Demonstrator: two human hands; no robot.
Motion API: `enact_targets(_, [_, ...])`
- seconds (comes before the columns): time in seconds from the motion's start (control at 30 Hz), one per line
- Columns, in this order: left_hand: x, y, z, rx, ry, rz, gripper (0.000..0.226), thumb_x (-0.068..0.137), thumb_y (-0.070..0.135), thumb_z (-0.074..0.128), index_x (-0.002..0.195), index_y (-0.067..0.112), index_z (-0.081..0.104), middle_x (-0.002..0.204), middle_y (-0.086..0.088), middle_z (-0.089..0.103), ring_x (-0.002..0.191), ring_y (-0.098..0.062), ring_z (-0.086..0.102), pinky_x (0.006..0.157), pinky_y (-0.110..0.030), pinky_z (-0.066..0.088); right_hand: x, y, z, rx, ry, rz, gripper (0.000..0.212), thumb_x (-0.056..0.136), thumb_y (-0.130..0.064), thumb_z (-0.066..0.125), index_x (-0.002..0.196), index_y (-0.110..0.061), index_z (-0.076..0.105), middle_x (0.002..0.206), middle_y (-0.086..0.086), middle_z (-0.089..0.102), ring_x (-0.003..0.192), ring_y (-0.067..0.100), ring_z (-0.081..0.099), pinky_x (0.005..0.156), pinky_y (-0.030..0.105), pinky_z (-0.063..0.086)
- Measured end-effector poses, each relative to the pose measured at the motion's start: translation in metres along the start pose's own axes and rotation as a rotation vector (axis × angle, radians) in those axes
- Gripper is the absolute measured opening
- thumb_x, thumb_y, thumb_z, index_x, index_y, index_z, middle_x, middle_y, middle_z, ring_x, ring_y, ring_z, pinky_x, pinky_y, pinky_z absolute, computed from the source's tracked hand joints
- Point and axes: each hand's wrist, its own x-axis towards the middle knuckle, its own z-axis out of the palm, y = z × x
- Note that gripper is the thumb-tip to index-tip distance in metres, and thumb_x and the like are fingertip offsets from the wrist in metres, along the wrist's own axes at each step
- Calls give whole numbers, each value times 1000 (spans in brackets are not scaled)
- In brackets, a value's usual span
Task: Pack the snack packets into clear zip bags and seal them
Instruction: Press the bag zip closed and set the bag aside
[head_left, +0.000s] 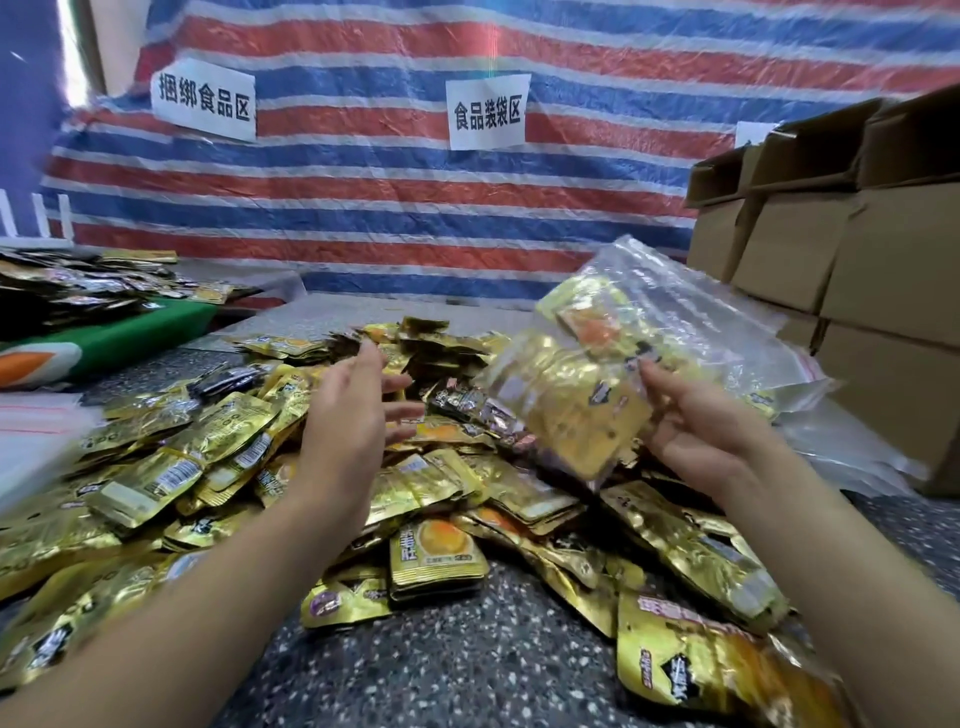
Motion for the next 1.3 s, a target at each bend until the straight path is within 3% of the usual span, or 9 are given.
enact_targets(0.13, [0, -3, 3, 42, -7, -11, 34, 104, 45, 37, 116, 19, 56, 107, -6, 67, 77, -21, 72, 54, -26, 55, 37, -38, 5, 241, 85, -165, 19, 104, -9, 43, 91, -8, 56, 73, 8, 71, 55, 16, 70, 57, 31, 61])
enact_targets(0.23, [-2, -4, 4, 82, -19, -10, 28, 104, 42, 39, 111, 22, 57, 104, -4, 68, 70, -16, 72, 53, -26, 54, 68, -53, -4, 199, 196, -135, 26, 107, -9, 31, 121, -6, 52, 119, 18, 68, 109, 24, 68, 106, 35, 46])
enact_targets(0.3, [-2, -4, 3, 98, -25, -8, 26, 104, 40, 39, 110, 22, 57, 103, -5, 69, 65, -14, 70, 53, -26, 53, 83, -50, -15, -2, 299, -63, 42, 107, -4, 22, 147, 0, 32, 148, 21, 45, 136, 29, 47, 117, 33, 31])
enact_targets(0.33, [-2, -3, 3, 104, -27, -8, 26, 104, 39, 39, 109, 22, 58, 102, -5, 69, 63, -12, 69, 53, -26, 52, 85, -46, -19, -96, 322, -29, 44, 107, -3, 19, 150, 3, 26, 150, 23, 41, 138, 31, 44, 114, 31, 36])
enact_targets(0.5, [-4, -3, 5, 131, -42, 1, 22, 104, 31, 40, 104, 20, 60, 96, -6, 69, 55, -12, 64, 49, -23, 48, 80, -38, -22, -366, 352, 36, 41, 107, -8, 21, 141, 7, 40, 134, 23, 57, 109, 29, 64, 68, 30, 59])
enact_targets(0.7, [-6, -2, 5, 162, -47, 3, 22, 104, 27, 41, 101, 18, 61, 91, -5, 70, 54, -12, 62, 50, -25, 46, 75, -32, -22, -481, 328, -12, 22, 104, -10, 36, 107, -1, 55, 95, 14, 65, 79, 22, 67, 43, 24, 55])
enact_targets(0.93, [-5, -5, 5, 200, -54, 14, 23, 103, 25, 42, 99, 18, 64, 88, -3, 71, 53, -11, 63, 52, -27, 48, 48, -11, 2, -622, 282, -88, 33, 103, -34, 48, 77, -15, 50, 48, -2, 49, 53, 16, 57, 49, 27, 48])
enact_targets(1.17, [-5, -5, 3, 255, -55, 58, 23, 102, 25, 44, 93, 19, 65, 83, -2, 70, 52, -8, 62, 51, -24, 47, -16, 15, 38, -693, -23, -135, 24, 102, -27, 53, 87, -9, 61, 64, 1, 56, 55, 12, 57, 46, 22, 47])
enact_targets(1.3, [-7, -9, 4, 313, -71, 105, 23, 101, 25, 50, 88, 18, 67, 67, 3, 66, 49, -8, 58, 49, -29, 46, -35, 45, 41, -752, -35, -121, 43, 104, -38, 43, 72, -12, 51, 45, -5, 49, 43, 10, 49, 55, 28, 43])
